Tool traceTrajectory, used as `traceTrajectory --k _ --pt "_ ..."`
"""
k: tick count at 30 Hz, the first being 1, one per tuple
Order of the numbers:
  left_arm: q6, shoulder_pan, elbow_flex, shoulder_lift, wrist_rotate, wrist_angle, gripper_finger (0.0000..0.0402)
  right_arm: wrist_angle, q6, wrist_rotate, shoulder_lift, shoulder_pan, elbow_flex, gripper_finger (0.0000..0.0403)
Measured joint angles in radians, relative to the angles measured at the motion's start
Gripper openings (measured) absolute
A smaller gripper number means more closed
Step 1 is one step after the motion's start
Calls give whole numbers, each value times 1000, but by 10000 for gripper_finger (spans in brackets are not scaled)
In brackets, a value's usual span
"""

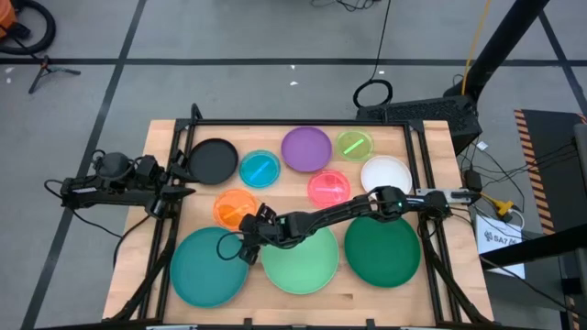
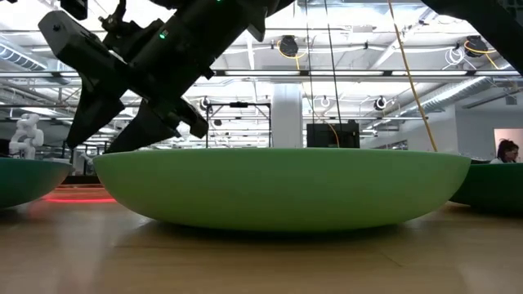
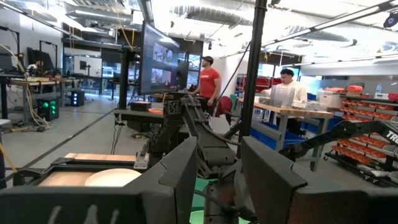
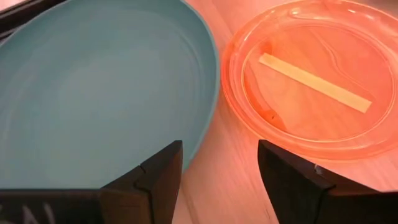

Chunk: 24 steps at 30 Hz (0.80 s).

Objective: Stack plastic plates
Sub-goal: Stack the blue plate on top of the light green plate

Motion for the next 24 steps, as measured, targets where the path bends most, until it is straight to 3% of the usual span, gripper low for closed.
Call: traceTrajectory --k 24 --pt "8 1 -1 1 0 -4 131 122 8 -31 92 1 0 201"
